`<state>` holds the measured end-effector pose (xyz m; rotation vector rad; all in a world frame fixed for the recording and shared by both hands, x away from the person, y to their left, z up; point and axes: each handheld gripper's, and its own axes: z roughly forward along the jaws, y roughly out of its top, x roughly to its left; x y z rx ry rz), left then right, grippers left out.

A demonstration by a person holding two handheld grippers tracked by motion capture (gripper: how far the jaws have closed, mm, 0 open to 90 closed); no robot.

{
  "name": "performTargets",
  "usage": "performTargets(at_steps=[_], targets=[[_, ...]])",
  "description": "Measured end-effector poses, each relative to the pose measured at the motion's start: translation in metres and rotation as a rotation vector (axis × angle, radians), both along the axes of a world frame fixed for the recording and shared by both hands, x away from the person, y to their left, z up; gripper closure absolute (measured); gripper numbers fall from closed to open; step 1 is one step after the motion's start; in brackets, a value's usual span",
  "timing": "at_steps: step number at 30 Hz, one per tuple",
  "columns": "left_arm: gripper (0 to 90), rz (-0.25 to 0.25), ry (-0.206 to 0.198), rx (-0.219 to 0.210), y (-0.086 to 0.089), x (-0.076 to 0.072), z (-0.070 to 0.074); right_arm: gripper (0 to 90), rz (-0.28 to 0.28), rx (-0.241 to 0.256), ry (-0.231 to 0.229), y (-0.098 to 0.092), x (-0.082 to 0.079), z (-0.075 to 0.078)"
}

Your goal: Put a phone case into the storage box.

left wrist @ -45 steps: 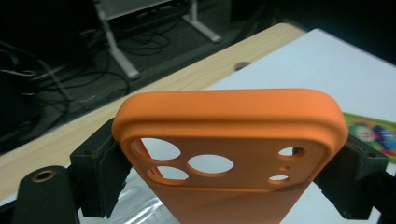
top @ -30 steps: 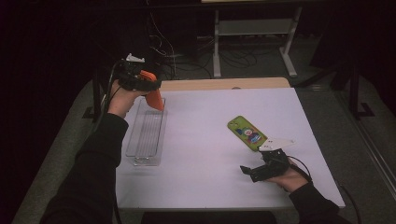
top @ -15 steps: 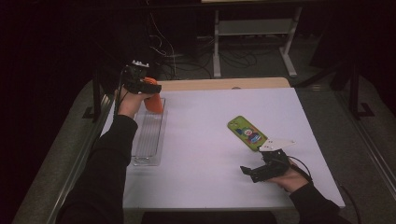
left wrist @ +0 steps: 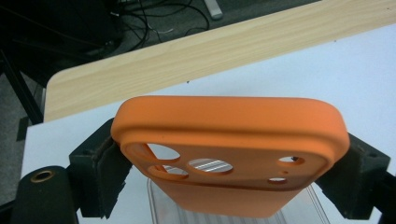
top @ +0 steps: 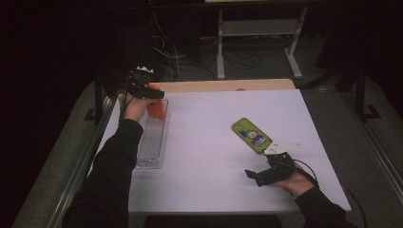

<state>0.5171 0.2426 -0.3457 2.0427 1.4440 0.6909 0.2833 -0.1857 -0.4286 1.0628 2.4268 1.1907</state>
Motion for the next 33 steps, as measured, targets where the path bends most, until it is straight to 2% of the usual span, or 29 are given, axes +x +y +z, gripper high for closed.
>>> performTargets(at_steps=[1, 8, 16, 22, 24, 30, 33], targets=[[13.7, 0.014, 0.000, -0.004, -0.001, 0.001, -0.002, 0.0, 0.000, 0.000, 0.000, 0.000, 0.000, 0.000], [12.9, 0.008, -0.031, -0.001, -0.004, 0.004, -0.005, 0.0, 0.003, 0.002, 0.000, 0.000, 0.000, 0.000], [12.1, 0.003, -0.071, -0.034, -0.005, 0.010, -0.012, 0.0, 0.008, -0.002, -0.004, 0.000, 0.000, 0.000], [1.6, 0.001, -0.058, -0.054, -0.003, 0.012, -0.013, 0.0, 0.016, -0.006, -0.006, 0.000, 0.000, -0.001], [1.2, -0.001, -0.058, -0.063, -0.001, 0.012, -0.014, 0.0, 0.014, -0.003, -0.004, 0.000, 0.000, -0.001], [0.6, 0.013, -0.079, -0.058, 0.003, 0.011, -0.010, 0.0, 0.016, -0.002, -0.004, 0.000, 0.000, -0.001], [0.6, 0.014, -0.077, -0.055, 0.006, 0.009, -0.008, 0.0, 0.016, -0.003, -0.005, 0.000, 0.000, -0.001]])
